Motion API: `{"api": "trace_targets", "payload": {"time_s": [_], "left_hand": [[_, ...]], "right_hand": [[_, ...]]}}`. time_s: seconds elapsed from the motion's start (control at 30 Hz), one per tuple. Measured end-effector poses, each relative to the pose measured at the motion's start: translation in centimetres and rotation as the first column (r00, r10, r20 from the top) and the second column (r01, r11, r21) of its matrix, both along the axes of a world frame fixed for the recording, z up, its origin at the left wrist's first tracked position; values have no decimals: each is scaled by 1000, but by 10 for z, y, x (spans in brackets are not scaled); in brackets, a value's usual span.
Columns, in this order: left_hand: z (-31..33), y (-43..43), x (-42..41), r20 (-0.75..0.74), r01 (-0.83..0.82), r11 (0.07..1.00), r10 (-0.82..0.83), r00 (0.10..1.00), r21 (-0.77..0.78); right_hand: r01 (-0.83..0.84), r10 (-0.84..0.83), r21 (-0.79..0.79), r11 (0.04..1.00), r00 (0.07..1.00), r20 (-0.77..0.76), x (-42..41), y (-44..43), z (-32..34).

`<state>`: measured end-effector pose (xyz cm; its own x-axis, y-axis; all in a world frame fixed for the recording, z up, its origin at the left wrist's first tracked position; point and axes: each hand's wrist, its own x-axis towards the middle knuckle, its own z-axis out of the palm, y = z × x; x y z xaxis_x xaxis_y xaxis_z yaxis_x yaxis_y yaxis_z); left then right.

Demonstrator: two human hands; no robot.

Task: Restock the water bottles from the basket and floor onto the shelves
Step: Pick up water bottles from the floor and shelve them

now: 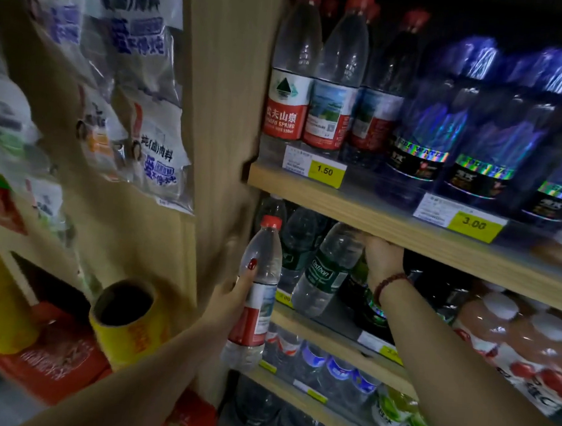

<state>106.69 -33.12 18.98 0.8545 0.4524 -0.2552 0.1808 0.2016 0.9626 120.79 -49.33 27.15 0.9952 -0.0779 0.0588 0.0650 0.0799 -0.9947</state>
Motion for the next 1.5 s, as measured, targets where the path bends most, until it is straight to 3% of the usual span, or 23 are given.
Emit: {"api": "trace_targets", "payload": {"time_s": [0.13,0.23,0.4,0.6,0.9,1.0,1.5], "left_hand": [[-1,15,14,-25,29,999,-30,999,-31],[-4,23,21,-90,58,997,-62,994,-47],[-4,29,27,-186,62,997,-69,980,-44],[0,32,31,-238,94,991,-115,965,-98],[0,32,37,-148,96,989,-112,983,-114],[-1,32,39,-139,121,986,-137,981,-117],[2,29,37,-74,185,980,-179,981,71]], "right_hand": [[88,-81,-146,985,995,52,17,10,-6],[71,-68,-173,982,997,28,19,17,-12],[147,-114,-165,975,975,193,19,33,-19],[125,-73,-246,961,974,213,24,42,-31],[85,-10,-542,836,990,140,31,23,-51],[1,42,-547,837,997,66,28,21,-58],[-1,19,-587,810,1000,23,24,20,-63]]}}
